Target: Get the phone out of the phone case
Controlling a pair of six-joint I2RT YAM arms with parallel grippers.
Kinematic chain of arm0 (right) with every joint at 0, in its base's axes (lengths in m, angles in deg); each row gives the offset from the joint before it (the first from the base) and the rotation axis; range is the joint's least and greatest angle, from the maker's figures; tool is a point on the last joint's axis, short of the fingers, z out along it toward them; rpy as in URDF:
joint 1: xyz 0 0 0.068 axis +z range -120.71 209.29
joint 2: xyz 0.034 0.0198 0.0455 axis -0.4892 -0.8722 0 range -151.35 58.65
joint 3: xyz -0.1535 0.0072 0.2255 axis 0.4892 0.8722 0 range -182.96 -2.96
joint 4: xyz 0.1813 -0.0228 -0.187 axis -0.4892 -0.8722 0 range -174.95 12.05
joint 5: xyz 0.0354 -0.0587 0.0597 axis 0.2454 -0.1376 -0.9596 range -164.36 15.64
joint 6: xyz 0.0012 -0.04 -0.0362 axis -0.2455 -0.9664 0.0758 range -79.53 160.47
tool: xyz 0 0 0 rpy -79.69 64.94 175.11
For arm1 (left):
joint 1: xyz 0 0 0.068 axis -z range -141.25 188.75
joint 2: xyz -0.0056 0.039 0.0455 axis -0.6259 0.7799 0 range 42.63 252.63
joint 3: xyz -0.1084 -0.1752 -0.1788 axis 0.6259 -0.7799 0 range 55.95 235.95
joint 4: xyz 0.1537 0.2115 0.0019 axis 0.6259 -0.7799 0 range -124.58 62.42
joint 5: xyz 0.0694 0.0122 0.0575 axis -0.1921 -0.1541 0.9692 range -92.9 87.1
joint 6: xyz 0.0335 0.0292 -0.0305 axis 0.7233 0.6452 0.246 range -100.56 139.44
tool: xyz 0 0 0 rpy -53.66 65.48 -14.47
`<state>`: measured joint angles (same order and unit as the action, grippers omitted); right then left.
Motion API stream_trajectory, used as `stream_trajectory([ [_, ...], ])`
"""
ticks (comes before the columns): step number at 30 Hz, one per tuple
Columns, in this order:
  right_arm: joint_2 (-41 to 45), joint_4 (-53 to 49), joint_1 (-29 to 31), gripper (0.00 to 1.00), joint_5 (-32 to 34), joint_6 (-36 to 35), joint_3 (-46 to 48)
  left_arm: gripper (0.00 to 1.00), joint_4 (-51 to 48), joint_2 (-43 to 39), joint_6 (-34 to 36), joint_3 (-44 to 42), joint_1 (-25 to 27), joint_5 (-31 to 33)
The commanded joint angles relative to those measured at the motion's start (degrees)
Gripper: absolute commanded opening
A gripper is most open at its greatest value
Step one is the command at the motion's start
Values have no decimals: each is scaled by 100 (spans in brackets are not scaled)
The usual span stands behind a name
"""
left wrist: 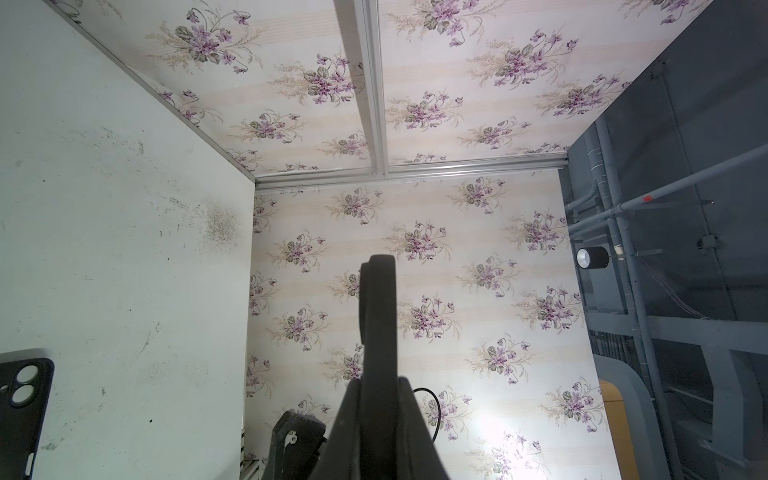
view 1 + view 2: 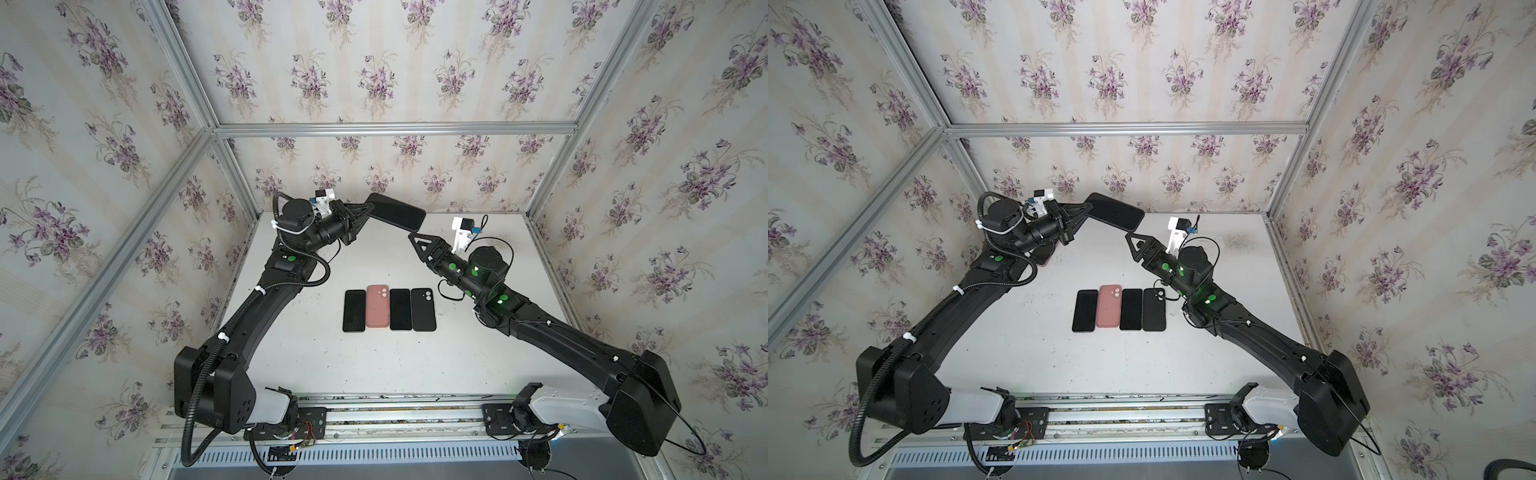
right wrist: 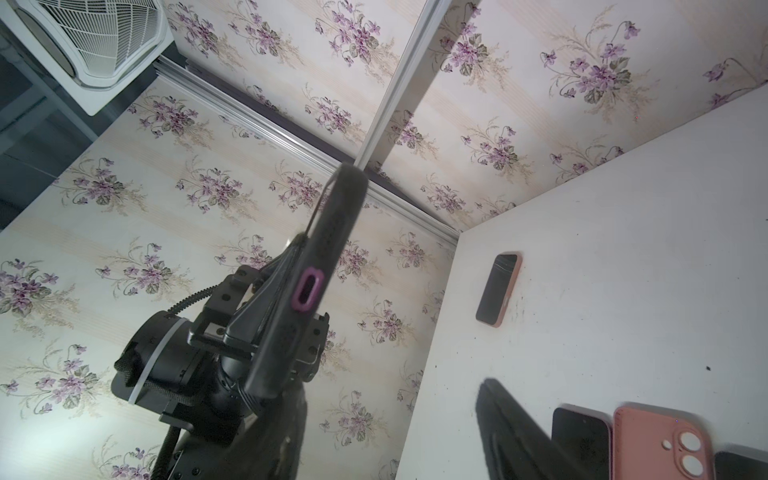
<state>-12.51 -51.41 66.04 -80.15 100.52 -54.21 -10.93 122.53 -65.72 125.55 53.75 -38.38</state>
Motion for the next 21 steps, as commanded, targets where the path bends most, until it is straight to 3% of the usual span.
stream_trajectory([
  [1, 84, 590, 2, 68, -63, 147, 26, 0, 379, -44, -79, -35, 1, 28],
  [10, 88, 790, 104, 70, -564, 291, 0, 0, 368, -27, -46, -89, -4, 123],
  [17, 53, 1084, 206, 71, -498, 373, -13, 0, 352, -27, -35, -158, -1, 111],
  [21, 137, 1216, 200, 68, -98, 480, 214, 0, 357, -42, -18, -164, 8, 96],
])
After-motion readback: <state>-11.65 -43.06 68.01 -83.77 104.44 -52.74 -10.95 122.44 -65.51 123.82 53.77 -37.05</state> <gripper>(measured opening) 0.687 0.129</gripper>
